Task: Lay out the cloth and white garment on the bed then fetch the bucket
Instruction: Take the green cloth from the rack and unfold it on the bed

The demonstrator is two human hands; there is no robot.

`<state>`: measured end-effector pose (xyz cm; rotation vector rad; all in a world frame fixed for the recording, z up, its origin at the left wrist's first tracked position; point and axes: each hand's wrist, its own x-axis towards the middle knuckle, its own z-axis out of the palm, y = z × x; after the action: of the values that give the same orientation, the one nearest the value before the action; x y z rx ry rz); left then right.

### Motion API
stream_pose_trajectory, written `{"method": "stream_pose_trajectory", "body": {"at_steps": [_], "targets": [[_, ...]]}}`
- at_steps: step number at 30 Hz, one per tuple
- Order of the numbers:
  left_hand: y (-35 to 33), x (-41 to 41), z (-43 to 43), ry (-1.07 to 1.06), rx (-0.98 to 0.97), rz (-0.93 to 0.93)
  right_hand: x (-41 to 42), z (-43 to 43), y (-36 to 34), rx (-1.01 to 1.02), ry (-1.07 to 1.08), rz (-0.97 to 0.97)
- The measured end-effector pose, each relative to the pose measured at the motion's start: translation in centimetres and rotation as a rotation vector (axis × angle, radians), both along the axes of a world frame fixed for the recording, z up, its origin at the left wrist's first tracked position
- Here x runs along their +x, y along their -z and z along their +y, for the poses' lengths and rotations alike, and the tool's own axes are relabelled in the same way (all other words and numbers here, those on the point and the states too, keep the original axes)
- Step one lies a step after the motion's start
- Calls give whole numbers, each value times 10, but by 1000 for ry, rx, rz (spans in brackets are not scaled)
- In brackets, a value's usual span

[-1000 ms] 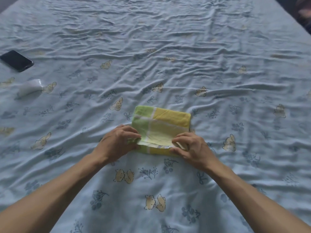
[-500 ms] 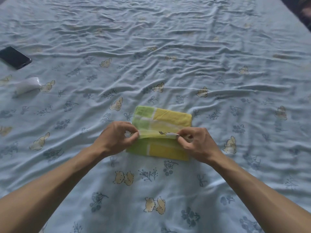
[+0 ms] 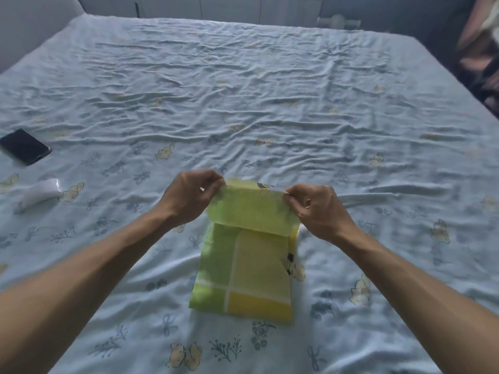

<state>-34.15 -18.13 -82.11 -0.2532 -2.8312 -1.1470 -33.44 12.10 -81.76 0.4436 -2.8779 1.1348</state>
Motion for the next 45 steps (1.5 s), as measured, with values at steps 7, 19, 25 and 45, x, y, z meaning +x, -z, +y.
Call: {"method": "stream_pose_trajectory", "body": {"at_steps": [7,19,25,45], "targets": [[13,-89,13,-113,20,-22,-85,2,26,-58,114,-32],[110,-89,15,42,56,-178,-115,7,129,61,221,-46],[80,-62,-4,168,34,-134,-72,7,83,91,119,38],[81,26,-30,297,-36,-250,40,-6,76,144,-103,-310]]}}
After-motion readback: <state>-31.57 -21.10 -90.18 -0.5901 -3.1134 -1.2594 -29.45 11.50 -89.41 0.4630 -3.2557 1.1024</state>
